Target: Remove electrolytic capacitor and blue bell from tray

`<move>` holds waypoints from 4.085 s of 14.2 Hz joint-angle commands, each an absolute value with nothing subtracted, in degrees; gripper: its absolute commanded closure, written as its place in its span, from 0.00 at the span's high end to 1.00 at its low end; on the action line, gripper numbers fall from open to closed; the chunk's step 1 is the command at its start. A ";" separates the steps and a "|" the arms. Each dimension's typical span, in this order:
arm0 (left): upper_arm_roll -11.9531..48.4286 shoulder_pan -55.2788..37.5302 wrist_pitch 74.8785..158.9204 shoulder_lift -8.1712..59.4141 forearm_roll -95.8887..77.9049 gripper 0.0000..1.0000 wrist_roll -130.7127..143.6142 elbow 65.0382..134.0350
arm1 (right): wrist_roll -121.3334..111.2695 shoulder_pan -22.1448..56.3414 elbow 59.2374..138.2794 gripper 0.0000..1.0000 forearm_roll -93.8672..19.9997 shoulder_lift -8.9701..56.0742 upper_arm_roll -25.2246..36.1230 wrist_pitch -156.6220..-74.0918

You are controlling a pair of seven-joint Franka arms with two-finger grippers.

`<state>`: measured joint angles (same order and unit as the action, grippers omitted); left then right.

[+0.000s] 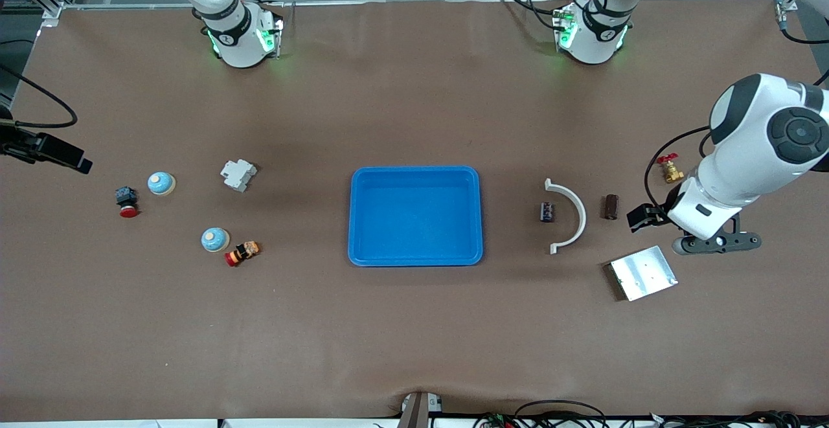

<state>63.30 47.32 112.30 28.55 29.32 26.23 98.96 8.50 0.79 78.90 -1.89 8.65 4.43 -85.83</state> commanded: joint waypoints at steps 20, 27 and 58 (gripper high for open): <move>7.73 -2.37 102.39 8.35 1.85 1.00 7.47 89.83 | 8.70 0.18 77.52 1.00 -2.81 9.05 3.96 -84.46; 8.26 -3.78 102.48 8.35 1.85 1.00 7.91 89.04 | 8.61 0.26 77.43 1.00 -2.81 9.14 3.96 -84.55; 12.57 -4.22 102.92 8.53 2.72 1.00 10.99 88.86 | 8.70 0.26 77.43 1.00 -2.81 9.14 3.87 -84.46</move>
